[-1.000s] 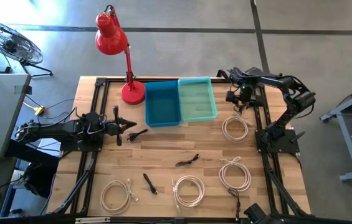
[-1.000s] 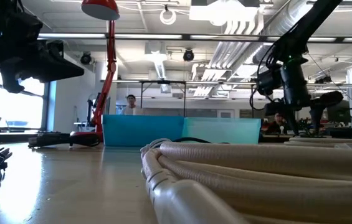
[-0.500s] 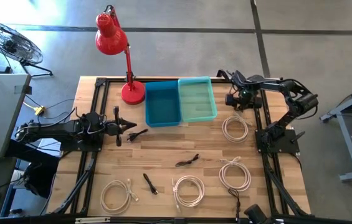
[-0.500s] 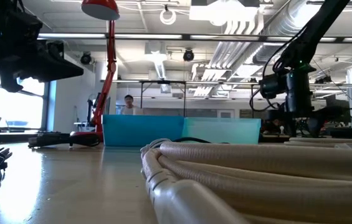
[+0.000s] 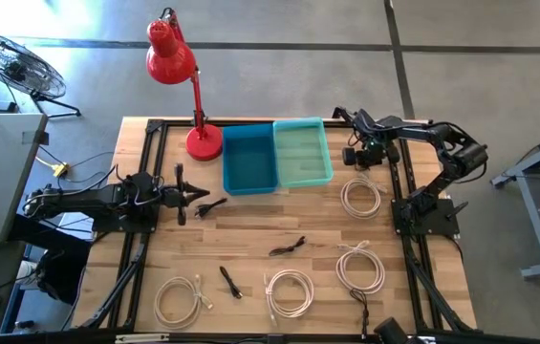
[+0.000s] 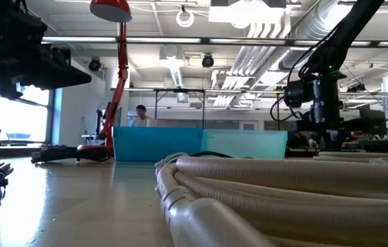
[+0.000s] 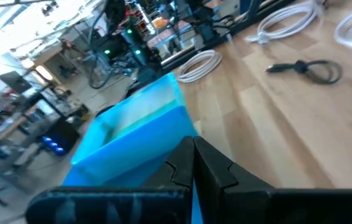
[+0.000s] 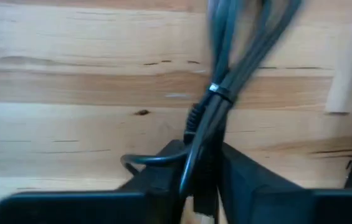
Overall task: Pick & Place USB Port
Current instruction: Put the black usb cable into the blue bin
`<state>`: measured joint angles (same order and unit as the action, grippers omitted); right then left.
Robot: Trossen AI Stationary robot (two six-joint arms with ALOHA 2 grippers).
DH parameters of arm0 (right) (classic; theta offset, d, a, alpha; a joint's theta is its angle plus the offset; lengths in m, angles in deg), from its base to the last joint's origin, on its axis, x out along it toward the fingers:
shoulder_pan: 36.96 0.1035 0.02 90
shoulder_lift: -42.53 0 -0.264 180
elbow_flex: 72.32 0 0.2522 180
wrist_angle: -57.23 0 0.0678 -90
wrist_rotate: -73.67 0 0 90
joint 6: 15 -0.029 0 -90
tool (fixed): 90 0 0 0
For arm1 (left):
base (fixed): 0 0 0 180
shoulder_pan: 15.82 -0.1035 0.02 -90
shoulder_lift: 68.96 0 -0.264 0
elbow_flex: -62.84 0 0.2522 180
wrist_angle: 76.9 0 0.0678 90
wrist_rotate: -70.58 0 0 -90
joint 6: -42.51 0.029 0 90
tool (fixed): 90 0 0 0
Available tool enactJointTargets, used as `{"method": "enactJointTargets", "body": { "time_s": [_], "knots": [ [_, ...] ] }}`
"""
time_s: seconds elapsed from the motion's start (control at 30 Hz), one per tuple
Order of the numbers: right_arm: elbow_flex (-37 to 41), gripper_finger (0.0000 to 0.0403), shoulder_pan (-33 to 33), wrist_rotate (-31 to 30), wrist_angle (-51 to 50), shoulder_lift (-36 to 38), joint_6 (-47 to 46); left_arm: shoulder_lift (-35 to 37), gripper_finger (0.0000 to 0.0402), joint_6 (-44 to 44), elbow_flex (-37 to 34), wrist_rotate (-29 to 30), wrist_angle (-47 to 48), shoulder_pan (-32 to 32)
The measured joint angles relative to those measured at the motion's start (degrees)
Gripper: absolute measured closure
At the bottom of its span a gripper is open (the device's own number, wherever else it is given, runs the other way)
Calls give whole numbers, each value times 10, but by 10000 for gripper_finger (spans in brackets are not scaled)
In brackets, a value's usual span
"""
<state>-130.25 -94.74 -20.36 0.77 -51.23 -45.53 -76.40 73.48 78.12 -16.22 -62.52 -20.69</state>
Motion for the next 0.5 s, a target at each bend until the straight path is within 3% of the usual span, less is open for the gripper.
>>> {"method": "enactJointTargets", "body": {
  "time_s": [0.03,0.27,0.5],
  "knots": [
    [0,364,1,0,-1,1,2,0,401,-5,0,-7,0,0],
    [8,365,24,-38,-26,56,9,0,401,-19,0,-54,-1,0],
    [-21,365,92,-37,-137,210,-3,0,401,-47,0,-74,-6,0]
  ]
}}
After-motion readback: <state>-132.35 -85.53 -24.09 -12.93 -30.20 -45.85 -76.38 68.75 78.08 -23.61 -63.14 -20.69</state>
